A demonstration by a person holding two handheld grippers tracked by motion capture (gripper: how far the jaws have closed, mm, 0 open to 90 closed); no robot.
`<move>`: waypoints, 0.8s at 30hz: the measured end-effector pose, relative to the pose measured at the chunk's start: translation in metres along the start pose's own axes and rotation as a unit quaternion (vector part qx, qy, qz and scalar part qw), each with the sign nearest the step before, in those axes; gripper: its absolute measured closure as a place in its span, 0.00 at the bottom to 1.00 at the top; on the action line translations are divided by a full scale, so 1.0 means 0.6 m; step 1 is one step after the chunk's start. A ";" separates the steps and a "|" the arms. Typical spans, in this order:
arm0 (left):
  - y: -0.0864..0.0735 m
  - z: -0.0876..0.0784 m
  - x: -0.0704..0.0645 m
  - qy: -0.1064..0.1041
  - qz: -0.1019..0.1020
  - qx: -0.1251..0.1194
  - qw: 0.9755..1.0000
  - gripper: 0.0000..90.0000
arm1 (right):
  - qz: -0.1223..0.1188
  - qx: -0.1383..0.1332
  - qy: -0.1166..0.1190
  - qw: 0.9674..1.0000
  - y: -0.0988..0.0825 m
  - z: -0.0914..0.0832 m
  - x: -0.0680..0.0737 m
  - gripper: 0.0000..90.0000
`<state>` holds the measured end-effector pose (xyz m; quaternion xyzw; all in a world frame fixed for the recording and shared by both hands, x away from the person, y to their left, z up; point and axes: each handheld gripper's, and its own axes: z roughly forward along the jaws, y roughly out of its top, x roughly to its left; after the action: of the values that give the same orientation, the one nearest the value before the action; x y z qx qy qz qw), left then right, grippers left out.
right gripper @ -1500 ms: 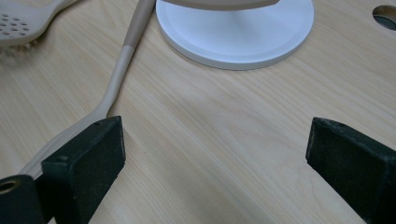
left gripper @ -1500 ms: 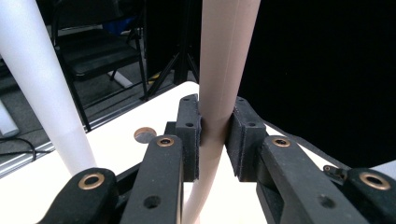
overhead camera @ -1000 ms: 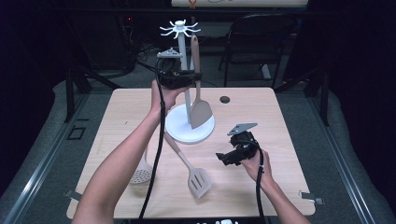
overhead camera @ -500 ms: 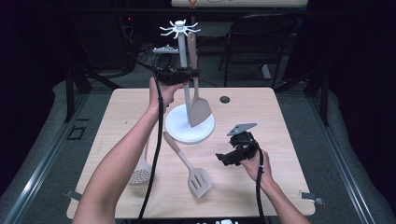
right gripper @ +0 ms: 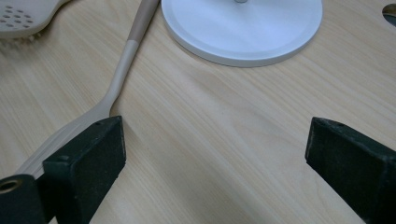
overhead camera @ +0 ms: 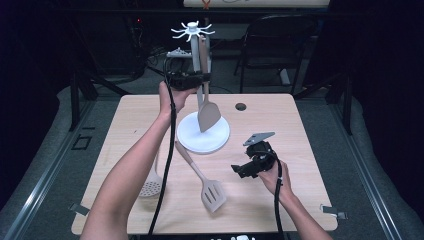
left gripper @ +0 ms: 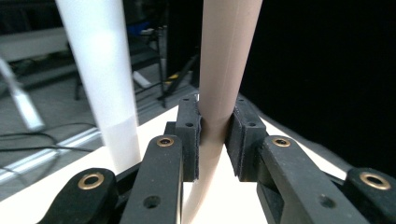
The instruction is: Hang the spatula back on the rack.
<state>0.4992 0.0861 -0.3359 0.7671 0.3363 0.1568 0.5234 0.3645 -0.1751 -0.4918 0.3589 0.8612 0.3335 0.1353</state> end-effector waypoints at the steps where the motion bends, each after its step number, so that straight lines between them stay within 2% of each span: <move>1: 0.000 0.000 -0.001 0.008 0.007 0.000 1.000 0.85 | 0.000 0.000 0.000 1.000 0.000 0.000 0.000 0.05; 6: 0.000 0.001 -0.004 0.033 0.023 -0.001 0.999 0.85 | 0.000 0.000 0.001 1.000 0.000 0.001 0.001 0.05; 9: 0.000 0.002 -0.009 0.051 0.041 0.003 0.998 0.85 | -0.002 0.002 0.000 1.000 0.000 0.002 0.001 0.05; 11: 0.001 0.002 -0.010 0.056 0.046 0.006 0.997 0.84 | -0.002 0.002 0.001 1.000 0.000 0.002 0.001 0.05; 16: -0.001 -0.001 -0.011 0.055 0.049 0.006 0.997 0.83 | -0.001 0.004 0.001 1.000 0.000 0.002 0.001 0.06; 19: -0.004 -0.006 -0.013 0.048 0.047 0.010 0.998 0.71 | -0.002 0.001 0.000 1.000 -0.001 0.002 0.001 0.06; 24: -0.013 -0.023 -0.015 0.042 0.044 0.008 0.998 0.66 | -0.001 0.003 0.001 1.000 -0.001 0.002 0.000 0.06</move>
<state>0.4817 0.0915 -0.3364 0.7781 0.3252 0.2095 0.4948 0.3648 -0.1745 -0.4933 0.3578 0.8629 0.3310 0.1337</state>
